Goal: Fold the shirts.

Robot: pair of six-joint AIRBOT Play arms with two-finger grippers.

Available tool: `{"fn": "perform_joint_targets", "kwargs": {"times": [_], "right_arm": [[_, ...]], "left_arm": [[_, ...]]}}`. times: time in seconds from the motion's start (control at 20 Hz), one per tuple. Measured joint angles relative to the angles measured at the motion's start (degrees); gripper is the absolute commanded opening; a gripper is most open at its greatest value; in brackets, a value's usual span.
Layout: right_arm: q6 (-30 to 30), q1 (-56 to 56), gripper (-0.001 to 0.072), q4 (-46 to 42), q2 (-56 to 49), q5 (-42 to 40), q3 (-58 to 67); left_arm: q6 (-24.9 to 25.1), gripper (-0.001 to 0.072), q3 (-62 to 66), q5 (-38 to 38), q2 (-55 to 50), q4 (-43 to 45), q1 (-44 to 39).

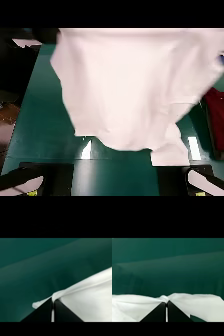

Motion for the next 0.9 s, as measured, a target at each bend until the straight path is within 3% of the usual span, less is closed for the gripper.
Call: {"fn": "perform_joint_targets", "kwargs": {"times": [0.2, 0.25, 0.3, 0.35, 0.4, 0.65, 0.7, 0.8, 0.9], "right_arm": [[0.8, 10.4, 0.0018, -7.6, -11.8, -9.9, -5.0], [1.0, 12.0, 0.0018, -8.5, -14.5, -12.3, -5.2], [1.0, 13.3, 0.0040, -9.1, -17.1, -14.5, -5.0], [1.2, 14.1, 0.0260, -9.6, -19.5, -16.4, -4.2], [1.2, 14.6, 0.0422, -10.2, -21.8, -17.4, -3.0], [1.9, 13.4, 0.0405, -11.0, -27.3, -14.5, 5.0], [1.4, 12.6, 0.0402, -10.9, -27.1, -12.4, 6.2], [-0.8, 11.1, 0.0320, -10.9, -25.7, -6.7, 7.7], [-3.1, 9.8, 0.0316, -10.8, -23.8, 0.3, 8.2]], "left_arm": [[-1.2, 0.0026, -0.9, -0.3, -13.1, -2.5, 4.7], [-1.4, 0.0219, -1.1, -0.2, -15.6, -2.7, 5.5], [-1.5, 0.0554, -1.1, 0.0, -17.6, -2.8, 6.0], [-1.6, 0.0645, -1.1, 0.5, -19.0, -2.9, 6.4], [-1.8, 0.0644, -1.2, 1.2, -20.0, -3.1, 6.7], [-2.1, 0.0644, -0.5, -0.9, -21.7, -3.4, 9.7], [-2.4, 0.0644, -0.5, -2.4, -21.3, -3.8, 11.0], [-2.7, 0.0644, -1.9, -4.9, -19.4, -5.8, 14.4], [-1.9, 0.0645, -6.5, -6.4, -16.2, -8.6, 18.2]]}}
